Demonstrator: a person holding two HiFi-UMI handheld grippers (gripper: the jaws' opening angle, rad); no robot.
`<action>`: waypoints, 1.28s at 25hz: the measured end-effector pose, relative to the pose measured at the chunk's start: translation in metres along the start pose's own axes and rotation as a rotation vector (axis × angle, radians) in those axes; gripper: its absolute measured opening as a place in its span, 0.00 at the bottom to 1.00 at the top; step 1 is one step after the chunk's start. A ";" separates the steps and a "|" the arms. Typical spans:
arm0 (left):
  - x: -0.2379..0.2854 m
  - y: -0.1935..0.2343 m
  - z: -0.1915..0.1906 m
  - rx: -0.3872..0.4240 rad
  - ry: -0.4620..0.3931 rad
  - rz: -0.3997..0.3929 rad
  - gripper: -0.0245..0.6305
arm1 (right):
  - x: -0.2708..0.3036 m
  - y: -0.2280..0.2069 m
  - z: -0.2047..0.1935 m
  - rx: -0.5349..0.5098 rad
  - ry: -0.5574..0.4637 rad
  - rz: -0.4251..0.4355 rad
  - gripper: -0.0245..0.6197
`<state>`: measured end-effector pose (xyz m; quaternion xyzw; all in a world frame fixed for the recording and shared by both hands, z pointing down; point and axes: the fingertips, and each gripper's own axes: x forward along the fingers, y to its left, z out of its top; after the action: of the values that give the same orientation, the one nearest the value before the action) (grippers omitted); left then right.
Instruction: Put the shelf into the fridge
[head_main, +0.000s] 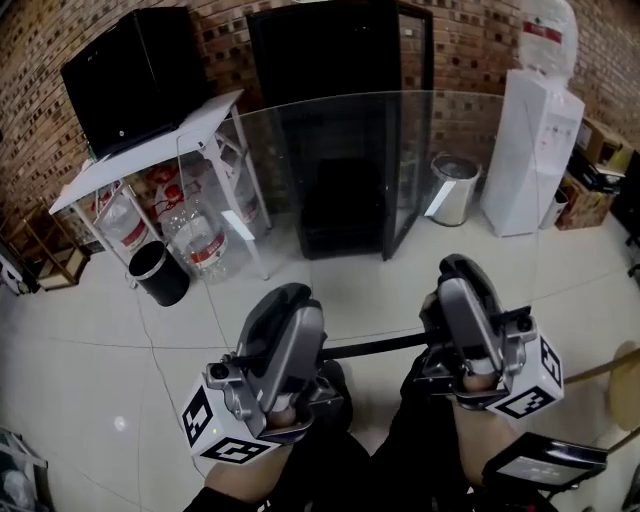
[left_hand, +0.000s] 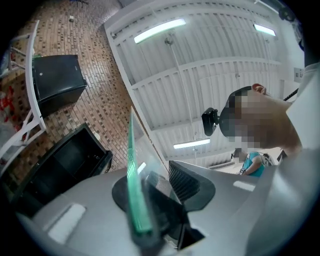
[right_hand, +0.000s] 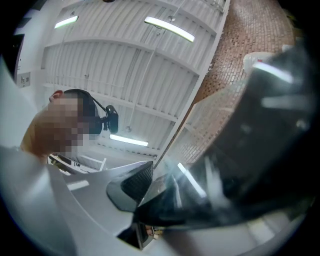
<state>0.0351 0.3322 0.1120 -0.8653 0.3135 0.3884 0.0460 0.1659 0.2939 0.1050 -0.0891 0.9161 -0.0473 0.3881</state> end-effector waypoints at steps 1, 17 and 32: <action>-0.002 -0.001 0.001 -0.009 -0.009 -0.009 0.15 | -0.001 0.003 0.000 -0.015 0.004 -0.004 0.18; 0.014 0.061 -0.023 -0.011 0.011 0.107 0.15 | 0.018 -0.070 -0.021 0.089 0.040 0.012 0.18; 0.033 0.128 -0.043 -0.104 0.080 0.038 0.15 | 0.025 -0.126 -0.039 0.047 0.015 -0.120 0.18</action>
<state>0.0052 0.1992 0.1398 -0.8754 0.3107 0.3699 -0.0188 0.1367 0.1665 0.1345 -0.1345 0.9106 -0.0927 0.3796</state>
